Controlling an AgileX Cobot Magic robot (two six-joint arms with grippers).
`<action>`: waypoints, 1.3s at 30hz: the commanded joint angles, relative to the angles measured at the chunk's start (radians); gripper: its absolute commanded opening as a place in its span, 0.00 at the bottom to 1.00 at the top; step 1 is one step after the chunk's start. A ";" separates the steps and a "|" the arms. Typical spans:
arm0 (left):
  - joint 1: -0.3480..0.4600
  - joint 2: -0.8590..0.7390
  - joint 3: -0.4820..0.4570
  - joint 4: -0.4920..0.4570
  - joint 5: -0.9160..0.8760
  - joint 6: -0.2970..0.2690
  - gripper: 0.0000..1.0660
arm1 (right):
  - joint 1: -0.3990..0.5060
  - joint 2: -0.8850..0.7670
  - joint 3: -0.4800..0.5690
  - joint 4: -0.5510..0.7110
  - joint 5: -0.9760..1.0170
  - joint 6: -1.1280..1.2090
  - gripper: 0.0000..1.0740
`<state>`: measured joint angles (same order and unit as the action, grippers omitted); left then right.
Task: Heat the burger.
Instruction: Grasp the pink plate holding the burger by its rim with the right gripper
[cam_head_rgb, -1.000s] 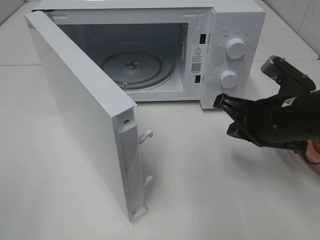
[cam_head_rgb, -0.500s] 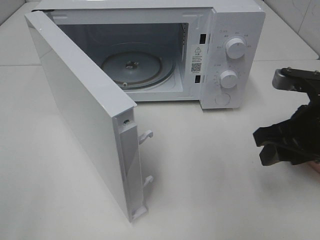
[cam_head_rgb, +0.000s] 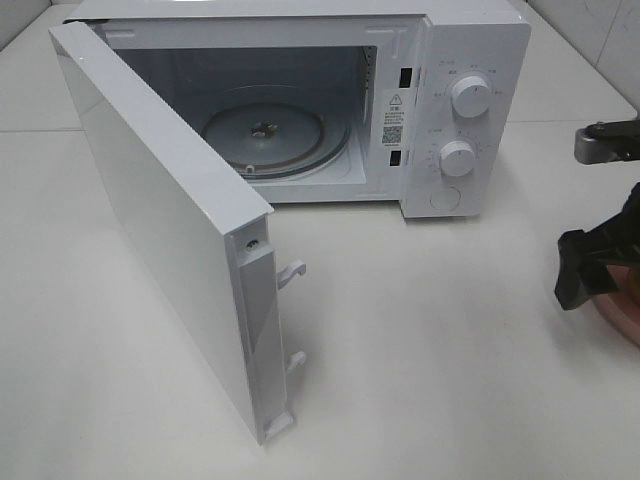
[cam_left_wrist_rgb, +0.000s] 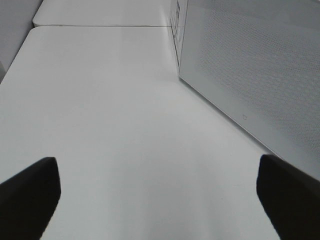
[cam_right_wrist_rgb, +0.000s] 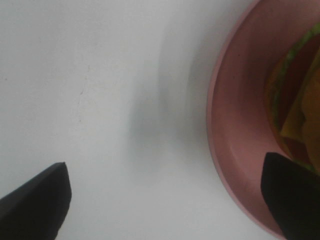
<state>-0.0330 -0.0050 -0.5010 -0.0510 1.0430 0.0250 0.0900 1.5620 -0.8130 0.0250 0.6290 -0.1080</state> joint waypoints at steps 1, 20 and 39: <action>0.000 -0.016 0.002 -0.007 -0.008 0.002 0.94 | -0.005 0.077 -0.056 -0.007 0.004 -0.029 0.93; 0.000 -0.016 0.002 -0.007 -0.008 0.002 0.94 | -0.040 0.266 -0.106 -0.002 -0.052 -0.063 0.93; 0.000 -0.016 0.002 -0.007 -0.008 0.002 0.94 | -0.040 0.354 -0.106 0.037 -0.077 -0.077 0.88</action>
<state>-0.0330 -0.0050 -0.5010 -0.0510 1.0430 0.0250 0.0550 1.8960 -0.9250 0.0400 0.5540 -0.1730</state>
